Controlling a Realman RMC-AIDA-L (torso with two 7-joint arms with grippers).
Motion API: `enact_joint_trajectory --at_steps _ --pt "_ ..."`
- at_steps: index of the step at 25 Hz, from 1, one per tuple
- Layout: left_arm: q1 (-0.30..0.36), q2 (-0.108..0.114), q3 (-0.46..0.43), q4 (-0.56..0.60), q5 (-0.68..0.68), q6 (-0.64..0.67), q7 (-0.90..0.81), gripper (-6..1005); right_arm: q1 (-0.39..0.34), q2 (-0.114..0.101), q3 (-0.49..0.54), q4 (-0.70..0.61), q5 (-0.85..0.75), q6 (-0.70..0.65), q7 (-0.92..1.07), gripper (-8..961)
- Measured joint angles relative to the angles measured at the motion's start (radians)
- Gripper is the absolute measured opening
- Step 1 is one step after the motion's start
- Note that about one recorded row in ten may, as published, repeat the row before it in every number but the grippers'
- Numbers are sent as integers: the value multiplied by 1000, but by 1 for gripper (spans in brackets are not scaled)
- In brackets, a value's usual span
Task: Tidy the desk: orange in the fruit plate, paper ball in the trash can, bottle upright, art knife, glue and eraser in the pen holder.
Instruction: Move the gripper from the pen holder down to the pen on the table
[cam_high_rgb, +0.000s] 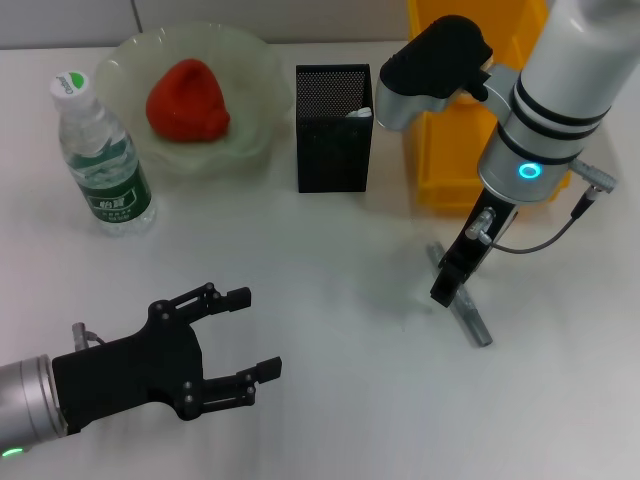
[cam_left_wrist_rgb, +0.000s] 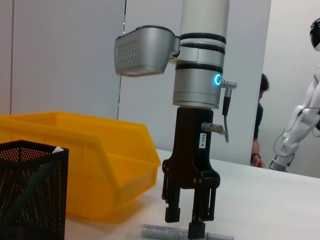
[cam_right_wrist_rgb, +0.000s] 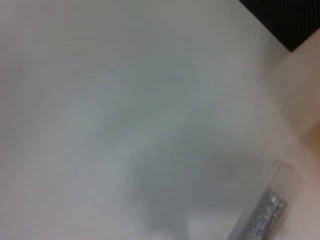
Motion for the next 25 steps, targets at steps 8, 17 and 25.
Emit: enact_joint_trajectory --at_steps 8,17,25 --pt "-2 0 2 0 -1 3 -5 843 1 0 -18 21 1 14 0 556" --pt "-1 0 1 0 1 10 -7 843 2 0 -28 23 1 19 0 546" --pt "1 0 0 0 0 21 -7 843 0 0 -29 25 1 32 0 431"
